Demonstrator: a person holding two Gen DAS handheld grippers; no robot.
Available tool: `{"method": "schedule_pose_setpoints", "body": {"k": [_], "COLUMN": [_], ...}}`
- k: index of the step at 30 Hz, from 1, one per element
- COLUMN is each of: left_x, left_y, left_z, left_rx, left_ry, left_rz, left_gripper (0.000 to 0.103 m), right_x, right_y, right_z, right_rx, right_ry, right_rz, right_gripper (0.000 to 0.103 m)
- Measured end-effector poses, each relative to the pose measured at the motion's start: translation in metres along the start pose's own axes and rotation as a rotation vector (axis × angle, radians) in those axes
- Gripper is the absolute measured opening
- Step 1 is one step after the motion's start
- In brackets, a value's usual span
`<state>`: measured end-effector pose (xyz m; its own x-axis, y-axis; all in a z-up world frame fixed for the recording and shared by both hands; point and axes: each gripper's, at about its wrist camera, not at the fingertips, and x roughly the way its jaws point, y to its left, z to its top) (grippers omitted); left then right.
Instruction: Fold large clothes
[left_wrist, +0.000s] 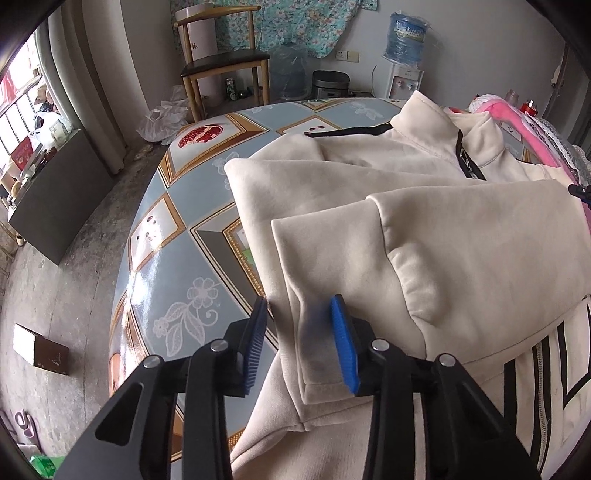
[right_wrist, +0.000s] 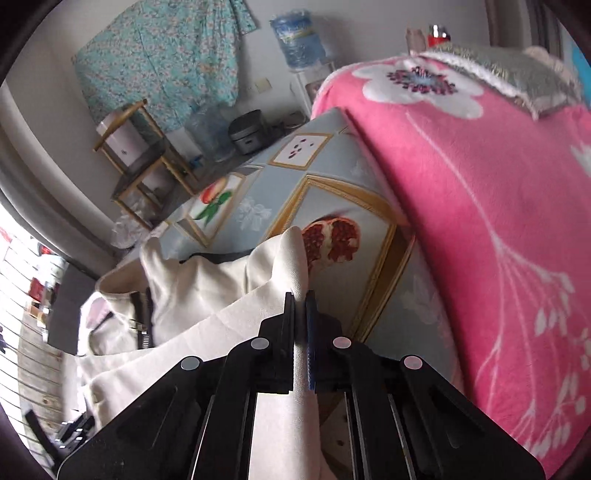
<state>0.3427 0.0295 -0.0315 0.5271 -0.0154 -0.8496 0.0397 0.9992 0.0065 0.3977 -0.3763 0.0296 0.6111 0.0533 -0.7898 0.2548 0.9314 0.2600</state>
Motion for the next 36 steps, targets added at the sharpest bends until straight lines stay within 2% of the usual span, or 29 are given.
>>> {"method": "schedule_pose_setpoints", "body": {"k": [4,7,8,10,13,15,18,20,22,25,26,27,29,31,36], "left_x": [0.000,-0.002,-0.004,-0.012,-0.027,-0.031,-0.023,-0.013,-0.010,-0.016,-0.021,-0.026,-0.043,-0.063,-0.104], "left_y": [-0.001,0.003,0.005,0.011,0.011,0.003,-0.014,-0.023,-0.025,-0.019,-0.017,-0.015,-0.010,-0.007,0.003], "left_z": [0.000,0.000,0.000,0.000,0.001,0.001,-0.002,-0.006,-0.010,-0.011,-0.012,-0.013,-0.019,-0.032,-0.085], "left_rx": [0.000,-0.006,-0.011,-0.024,-0.019,0.003,0.046,0.073,0.080,0.059,0.049,0.044,0.048,0.058,0.064], "left_ry": [-0.002,-0.014,-0.020,-0.042,-0.078,-0.078,-0.032,-0.003,-0.016,-0.017,-0.014,-0.015,-0.030,-0.046,-0.046], "left_rz": [-0.001,-0.018,-0.021,-0.023,-0.045,-0.074,-0.103,-0.070,-0.060,-0.075,-0.073,-0.063,-0.054,-0.057,-0.085], "left_gripper": [0.035,0.036,0.036,0.036,0.036,0.036,0.036,0.036,0.036,0.036,0.036,0.040,0.043,0.053,0.068], "right_x": [0.016,0.003,-0.009,-0.034,-0.060,-0.068,-0.060,-0.046,-0.027,-0.031,-0.039,-0.051,-0.080,-0.109,-0.162], "right_y": [-0.009,-0.007,-0.006,-0.001,0.016,0.032,0.051,0.055,0.053,0.052,0.054,0.054,0.056,0.057,0.052], "right_z": [-0.001,-0.001,-0.002,-0.005,-0.022,-0.042,-0.073,-0.091,-0.105,-0.112,-0.112,-0.113,-0.120,-0.137,-0.193], "right_rx": [0.001,-0.021,-0.036,-0.084,-0.185,-0.274,-0.355,-0.387,-0.399,-0.408,-0.396,-0.378,-0.357,-0.348,-0.299], "right_ry": [0.054,0.036,0.020,-0.027,-0.051,-0.020,0.048,0.091,0.143,0.126,0.127,0.126,0.095,0.059,0.042], "right_rz": [-0.063,-0.093,-0.098,-0.112,-0.081,-0.047,-0.020,-0.054,-0.104,-0.139,-0.141,-0.127,-0.062,-0.028,0.019], "right_gripper": [0.007,0.022,0.030,0.037,0.039,0.039,0.039,0.039,0.040,0.044,0.051,0.056,0.075,0.084,0.090]}}
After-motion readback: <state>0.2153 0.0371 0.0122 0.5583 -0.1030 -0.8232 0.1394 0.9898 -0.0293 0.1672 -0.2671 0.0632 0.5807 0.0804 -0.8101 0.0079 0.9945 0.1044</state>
